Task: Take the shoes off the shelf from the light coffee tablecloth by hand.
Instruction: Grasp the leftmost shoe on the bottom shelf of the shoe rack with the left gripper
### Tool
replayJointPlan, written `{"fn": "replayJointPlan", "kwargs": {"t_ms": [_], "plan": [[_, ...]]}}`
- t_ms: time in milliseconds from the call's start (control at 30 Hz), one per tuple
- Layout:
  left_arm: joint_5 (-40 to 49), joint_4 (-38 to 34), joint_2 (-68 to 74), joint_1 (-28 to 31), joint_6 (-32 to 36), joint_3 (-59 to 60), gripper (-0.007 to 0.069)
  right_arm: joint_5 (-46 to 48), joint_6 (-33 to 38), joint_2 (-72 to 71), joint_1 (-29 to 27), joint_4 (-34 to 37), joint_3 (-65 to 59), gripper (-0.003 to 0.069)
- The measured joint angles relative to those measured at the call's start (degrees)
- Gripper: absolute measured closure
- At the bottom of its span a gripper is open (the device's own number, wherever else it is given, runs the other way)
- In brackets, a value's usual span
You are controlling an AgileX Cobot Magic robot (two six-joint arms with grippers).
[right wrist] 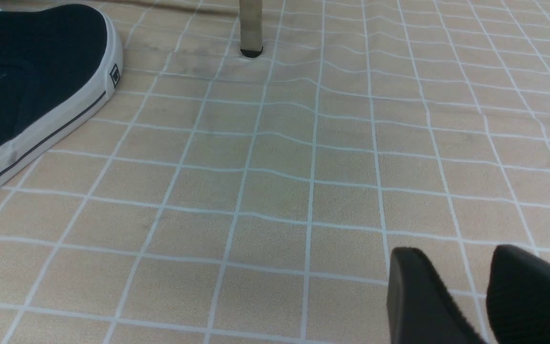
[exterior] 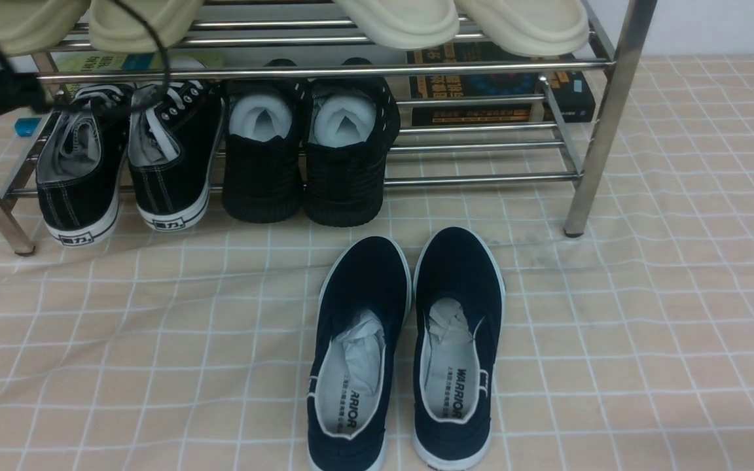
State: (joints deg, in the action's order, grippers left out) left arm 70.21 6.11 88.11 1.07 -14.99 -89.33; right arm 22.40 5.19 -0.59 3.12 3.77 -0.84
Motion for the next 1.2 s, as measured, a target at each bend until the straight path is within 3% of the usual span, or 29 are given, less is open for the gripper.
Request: {"fn": "replayJointPlan", "kwargs": {"t_ms": [233,433,600,833,967,1200], "plan": [[0.47,-16.47,7.86,10.73,6.92,-2.31,0.0610,0.00,0.00,0.00,0.00,0.00,0.00,0.0419],[-3.86,-16.08,8.47,11.95,7.82,-2.31,0.0591,0.00,0.00,0.00,0.00,0.00,0.00,0.0419],[-8.12,-15.48,8.76,10.50,8.02,-2.31,0.0531,0.00,0.00,0.00,0.00,0.00,0.00,0.0419],[-11.67,-13.48,11.84,9.78,5.41,-2.49,0.0298,0.00,0.00,0.00,0.00,0.00,0.00,0.0419],[-13.99,-11.83,13.66,9.78,5.00,-2.49,0.0216,0.00,0.00,0.00,0.00,0.00,0.00,0.0419],[-15.76,-11.37,17.64,9.78,4.95,-2.49,0.0201,0.00,0.00,0.00,0.00,0.00,0.00,0.0419]]}}
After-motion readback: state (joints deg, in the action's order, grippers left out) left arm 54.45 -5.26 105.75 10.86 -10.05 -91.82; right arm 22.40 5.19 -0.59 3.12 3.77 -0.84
